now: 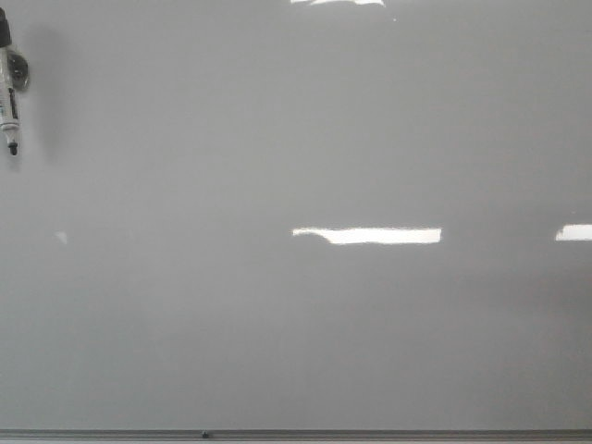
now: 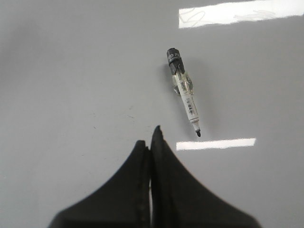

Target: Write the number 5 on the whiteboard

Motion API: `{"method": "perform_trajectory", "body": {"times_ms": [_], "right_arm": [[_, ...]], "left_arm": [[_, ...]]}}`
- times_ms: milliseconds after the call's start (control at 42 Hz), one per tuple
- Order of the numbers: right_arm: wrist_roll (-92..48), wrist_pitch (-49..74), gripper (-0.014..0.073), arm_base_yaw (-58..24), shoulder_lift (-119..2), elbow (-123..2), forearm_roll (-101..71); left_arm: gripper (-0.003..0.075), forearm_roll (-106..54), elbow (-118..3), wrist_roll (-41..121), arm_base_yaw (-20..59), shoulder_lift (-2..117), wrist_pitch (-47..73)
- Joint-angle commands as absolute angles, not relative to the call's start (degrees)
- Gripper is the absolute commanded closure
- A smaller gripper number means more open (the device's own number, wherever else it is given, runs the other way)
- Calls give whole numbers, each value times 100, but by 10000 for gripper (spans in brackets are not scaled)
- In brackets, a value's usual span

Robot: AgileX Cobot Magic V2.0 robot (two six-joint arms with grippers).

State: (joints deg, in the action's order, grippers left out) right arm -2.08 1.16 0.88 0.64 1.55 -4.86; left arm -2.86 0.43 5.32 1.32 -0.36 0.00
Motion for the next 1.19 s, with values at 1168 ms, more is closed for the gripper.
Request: {"method": "perform_trajectory", "body": {"times_ms": [1168], "right_arm": [[-268, 501, 664, 117, 118, -1085, -404]], "left_arm": [[741, -387, -893, 472, 163, -94, -772]]}}
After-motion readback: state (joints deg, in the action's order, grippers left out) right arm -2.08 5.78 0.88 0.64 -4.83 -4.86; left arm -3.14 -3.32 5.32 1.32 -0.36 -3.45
